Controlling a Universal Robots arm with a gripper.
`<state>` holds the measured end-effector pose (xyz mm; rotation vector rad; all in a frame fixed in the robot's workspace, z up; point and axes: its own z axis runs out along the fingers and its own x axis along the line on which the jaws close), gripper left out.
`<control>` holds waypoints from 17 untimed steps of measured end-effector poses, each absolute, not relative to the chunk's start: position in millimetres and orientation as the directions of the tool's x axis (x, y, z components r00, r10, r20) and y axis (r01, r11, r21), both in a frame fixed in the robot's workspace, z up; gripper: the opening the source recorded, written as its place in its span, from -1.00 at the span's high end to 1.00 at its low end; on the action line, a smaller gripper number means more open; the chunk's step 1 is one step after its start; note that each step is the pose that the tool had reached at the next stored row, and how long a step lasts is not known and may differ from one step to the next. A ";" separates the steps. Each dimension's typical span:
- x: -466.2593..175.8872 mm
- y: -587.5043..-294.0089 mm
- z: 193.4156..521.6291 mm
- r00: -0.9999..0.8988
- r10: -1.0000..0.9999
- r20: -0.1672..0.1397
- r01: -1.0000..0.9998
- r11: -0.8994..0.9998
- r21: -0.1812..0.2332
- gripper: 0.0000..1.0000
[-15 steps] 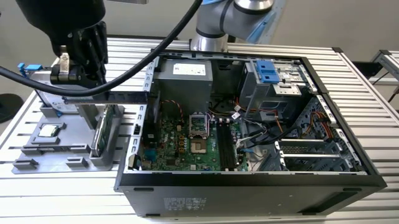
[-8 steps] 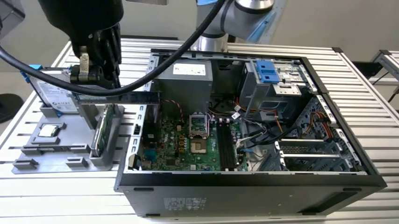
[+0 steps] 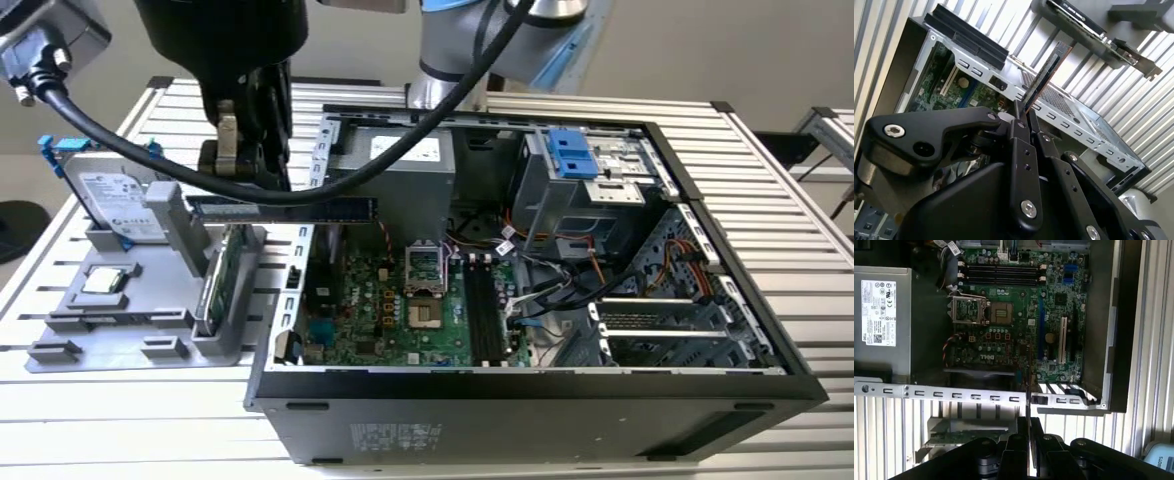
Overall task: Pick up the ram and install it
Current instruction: 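Pick up the ram and move it above insertion slot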
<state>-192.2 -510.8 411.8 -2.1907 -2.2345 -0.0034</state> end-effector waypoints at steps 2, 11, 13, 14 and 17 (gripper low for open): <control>-186.7 -510.7 411.9 -0.020 1.000 0.010 1.000 0.020 -0.007 1.00; -162.1 -510.8 411.8 -0.020 1.000 0.010 1.000 0.020 -0.007 1.00; -156.8 -510.8 411.8 -0.020 1.000 0.010 1.000 0.020 -0.007 1.00; -154.0 -510.8 411.9 -0.020 1.000 0.010 1.000 0.020 -0.007 1.00; -146.3 -510.8 411.9 -0.020 1.000 0.010 1.000 0.020 -0.007 1.00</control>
